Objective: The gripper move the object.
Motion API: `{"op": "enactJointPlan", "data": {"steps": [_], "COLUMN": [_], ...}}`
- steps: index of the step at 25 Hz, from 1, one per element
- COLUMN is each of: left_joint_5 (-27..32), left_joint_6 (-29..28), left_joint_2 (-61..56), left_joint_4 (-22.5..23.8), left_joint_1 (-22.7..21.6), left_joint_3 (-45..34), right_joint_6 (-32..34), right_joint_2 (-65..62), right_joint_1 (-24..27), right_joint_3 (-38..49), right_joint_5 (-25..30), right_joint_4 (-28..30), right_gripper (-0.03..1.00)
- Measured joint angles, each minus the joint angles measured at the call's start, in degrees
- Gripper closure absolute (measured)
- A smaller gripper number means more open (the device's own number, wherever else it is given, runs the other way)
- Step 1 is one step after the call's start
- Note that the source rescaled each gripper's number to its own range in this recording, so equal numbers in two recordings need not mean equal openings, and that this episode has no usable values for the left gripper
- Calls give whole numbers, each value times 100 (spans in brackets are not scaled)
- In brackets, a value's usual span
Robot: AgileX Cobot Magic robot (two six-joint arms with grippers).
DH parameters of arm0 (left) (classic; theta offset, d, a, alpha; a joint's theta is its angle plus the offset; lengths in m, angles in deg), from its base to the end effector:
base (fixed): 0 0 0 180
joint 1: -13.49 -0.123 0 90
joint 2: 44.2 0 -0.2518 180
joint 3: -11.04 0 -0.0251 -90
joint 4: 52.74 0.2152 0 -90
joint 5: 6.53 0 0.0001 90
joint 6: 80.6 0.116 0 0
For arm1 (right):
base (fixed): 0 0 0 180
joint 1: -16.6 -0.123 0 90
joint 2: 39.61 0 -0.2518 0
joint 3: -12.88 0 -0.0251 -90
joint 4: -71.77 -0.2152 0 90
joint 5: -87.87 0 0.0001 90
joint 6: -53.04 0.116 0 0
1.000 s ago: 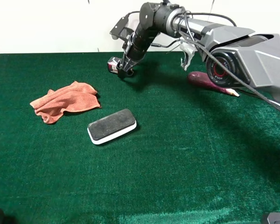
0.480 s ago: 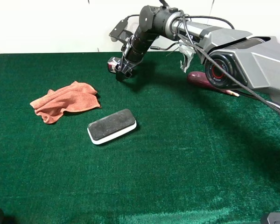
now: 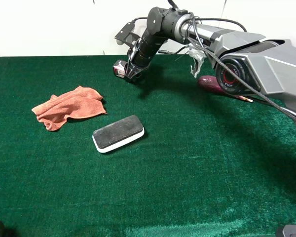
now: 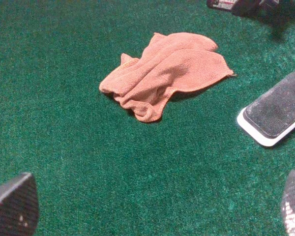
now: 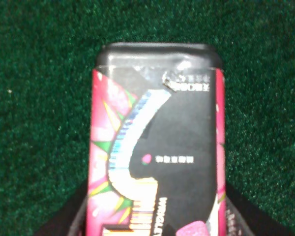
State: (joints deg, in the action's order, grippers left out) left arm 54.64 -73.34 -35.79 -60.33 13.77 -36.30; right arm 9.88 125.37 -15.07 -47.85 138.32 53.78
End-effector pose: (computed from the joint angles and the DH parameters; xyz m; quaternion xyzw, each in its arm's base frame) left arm 0.0175 -0.0135 0.2498 0.0590 0.8484 -0.0342 0.5250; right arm 0.4183 0.2905 0.0589 -0.5294 0.8084 0.1171 0.2292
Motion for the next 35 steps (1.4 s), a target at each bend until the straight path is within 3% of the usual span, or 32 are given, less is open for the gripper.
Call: {"op": "enactJointPlan", "data": {"steps": [18,25,35], "left_joint_5": [0,0,0], "left_joint_6": [0,0,0], "left_joint_2": [0,0,0], "left_joint_4": [0,0,0], "left_joint_1": [0,0,0], "left_joint_3": [0,0,0], "right_joint_6": [0,0,149], "right_joint_2": [-102,-609,-1297], "right_joint_1": [102,153,153], "right_joint_3": [0,5,17], "right_joint_5": [121,529,1582], "right_joint_4": [-16,82,383], "right_gripper": [96,96,96]}}
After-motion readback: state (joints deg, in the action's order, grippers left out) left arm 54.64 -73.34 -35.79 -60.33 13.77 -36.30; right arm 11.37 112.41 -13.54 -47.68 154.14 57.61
